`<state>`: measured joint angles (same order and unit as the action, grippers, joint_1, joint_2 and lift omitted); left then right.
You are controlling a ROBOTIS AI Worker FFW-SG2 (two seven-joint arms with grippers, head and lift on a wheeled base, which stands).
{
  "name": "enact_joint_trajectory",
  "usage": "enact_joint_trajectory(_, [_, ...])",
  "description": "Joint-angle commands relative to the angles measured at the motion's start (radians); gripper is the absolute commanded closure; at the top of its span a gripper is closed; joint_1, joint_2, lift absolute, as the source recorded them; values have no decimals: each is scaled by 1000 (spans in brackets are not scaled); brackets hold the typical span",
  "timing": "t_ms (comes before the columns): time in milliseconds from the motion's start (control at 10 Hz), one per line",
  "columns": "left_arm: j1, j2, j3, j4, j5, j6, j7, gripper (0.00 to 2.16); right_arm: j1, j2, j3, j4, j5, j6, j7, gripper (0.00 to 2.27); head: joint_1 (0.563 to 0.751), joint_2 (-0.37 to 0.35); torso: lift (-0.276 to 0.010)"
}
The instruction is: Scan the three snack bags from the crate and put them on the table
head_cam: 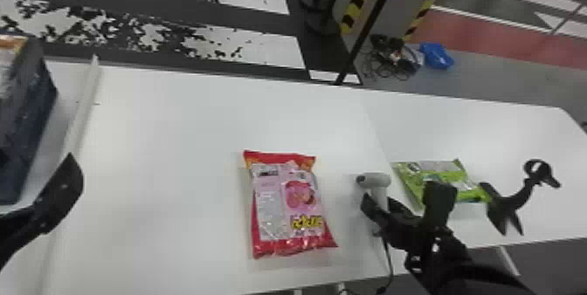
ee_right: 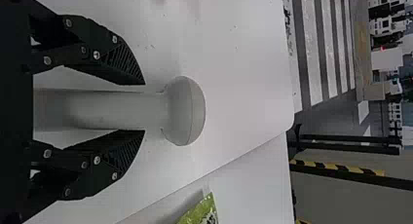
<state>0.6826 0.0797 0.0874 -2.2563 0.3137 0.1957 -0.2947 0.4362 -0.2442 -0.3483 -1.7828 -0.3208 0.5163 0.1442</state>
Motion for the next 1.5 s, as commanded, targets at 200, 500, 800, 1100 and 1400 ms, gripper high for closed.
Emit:
enact_joint_trajectory(200, [0, -1, 0, 0, -1, 0, -1, 26, 32, -4, -55, -133, -38, 44, 29, 46, 695, -350, -94])
enact_joint_trajectory(500, [0, -3, -2, 0, -1, 0, -3, 26, -22, -3, -113, -283, -60, 471, 322, 103, 695, -307, -94])
enact_joint_trajectory(800, [9, 3, 2, 0, -2, -3, -7, 26, -114, -17, -52, -231, -9, 609, 499, 130, 695, -206, -94])
enact_joint_trajectory(1100, [17, 3, 6, -11, -4, -3, -7, 26, -205, -46, 41, -86, 55, 618, 592, 134, 695, -161, -94])
enact_joint_trajectory(1400, [18, 2, 6, -9, -5, -3, -7, 26, -249, -67, 120, 9, 141, 588, 660, 248, 695, -135, -94])
